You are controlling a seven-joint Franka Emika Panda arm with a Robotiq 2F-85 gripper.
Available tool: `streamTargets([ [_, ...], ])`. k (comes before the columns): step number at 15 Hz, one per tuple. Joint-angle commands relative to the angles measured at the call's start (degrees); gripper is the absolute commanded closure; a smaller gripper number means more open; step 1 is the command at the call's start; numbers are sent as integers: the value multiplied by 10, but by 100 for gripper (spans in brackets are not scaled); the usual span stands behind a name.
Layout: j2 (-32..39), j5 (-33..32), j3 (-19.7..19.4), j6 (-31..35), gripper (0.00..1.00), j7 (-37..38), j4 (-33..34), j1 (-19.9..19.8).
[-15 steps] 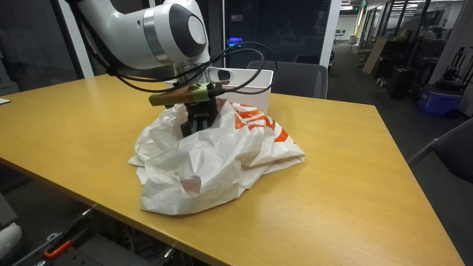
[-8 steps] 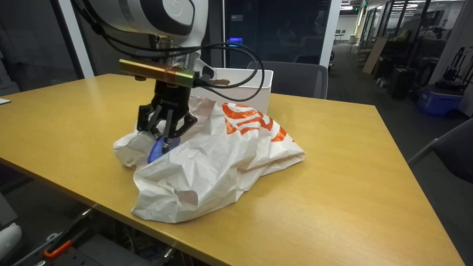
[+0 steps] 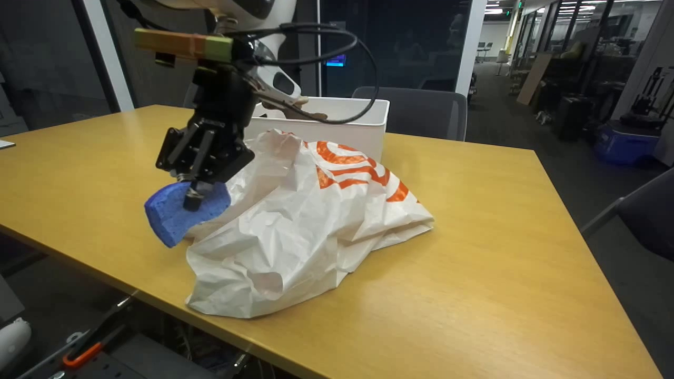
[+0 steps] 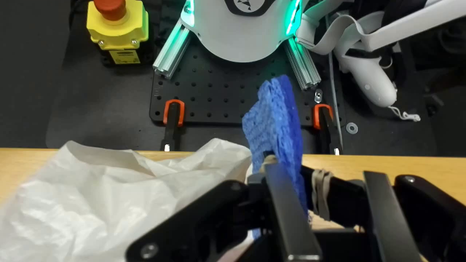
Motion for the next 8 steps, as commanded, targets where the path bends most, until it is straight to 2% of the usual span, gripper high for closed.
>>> streamTargets([
  [1,-106,-10,17,-11,93,82,-8,2],
  [3,-149,-15,29,-7,93,102,0,5],
  [4,-187,-9,47,-4,93,120,-14,16],
  [8,-222,-19,107,20,94,153,20,45],
])
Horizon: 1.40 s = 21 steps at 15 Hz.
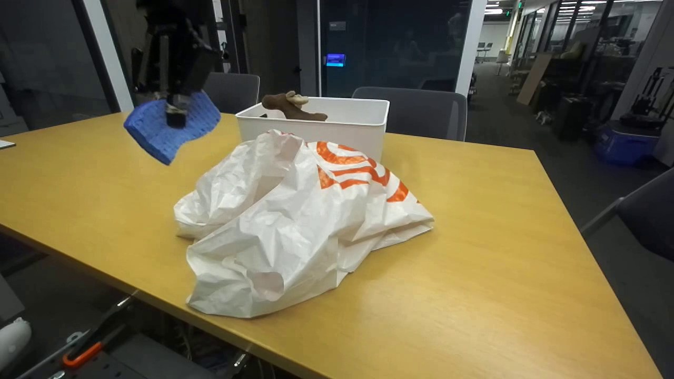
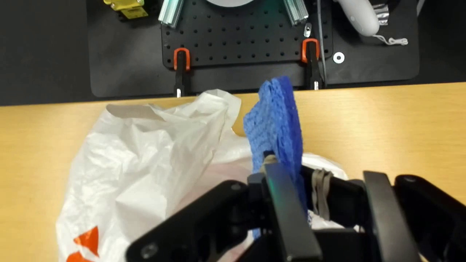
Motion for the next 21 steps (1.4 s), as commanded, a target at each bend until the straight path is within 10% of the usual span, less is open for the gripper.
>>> streamTargets([
  [1,-29,-17,58,29,94,39,26,34],
  [7,73,-134,157,143,95,56,96,62],
  [15,297,-545,101,244,96,17,268,-8],
  [21,425,-596,45,315,95,-17,390,21],
])
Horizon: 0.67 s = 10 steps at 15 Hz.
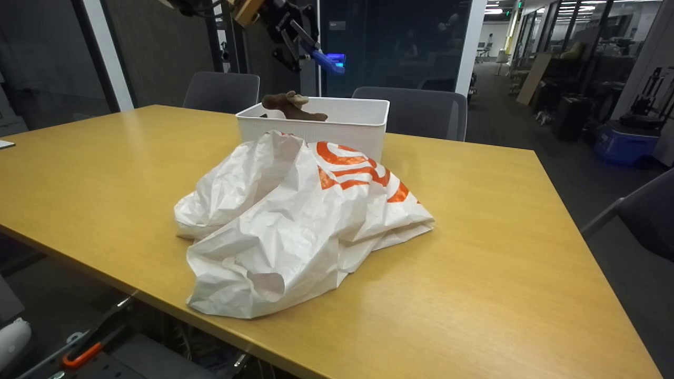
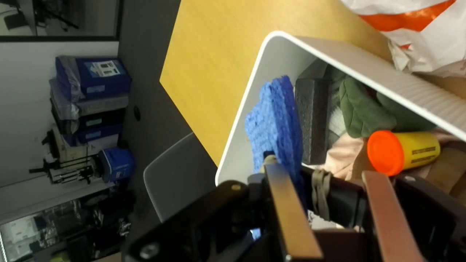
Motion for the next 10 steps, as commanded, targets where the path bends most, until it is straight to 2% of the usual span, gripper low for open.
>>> streamTargets([
  [1,74,11,-26,41,93,-35,82,27],
  [2,85,22,-28,50,66,-45,91,29],
  [4,97,33,-32,62,58,-58,104,36],
  [7,98,63,-34,64,34,-75,112,42],
  [10,71,184,-24,19,11,-110,90,41],
])
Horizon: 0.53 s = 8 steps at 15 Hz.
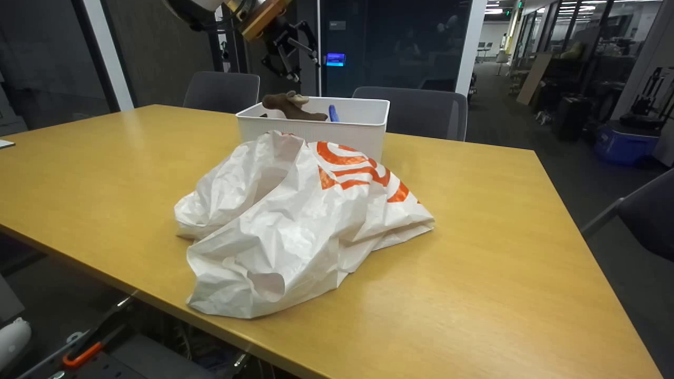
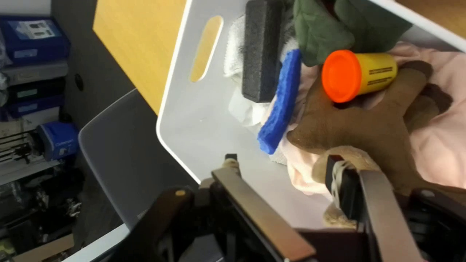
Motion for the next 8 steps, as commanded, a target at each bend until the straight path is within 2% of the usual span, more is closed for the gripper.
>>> streamTargets([
  [1,-39,129,-1,-50,4,-56,-19,9],
  [2,-58,168,0,-69,0,-68,-36,10],
  [8,-202,347,-1,-186,0,-112,-152,19],
])
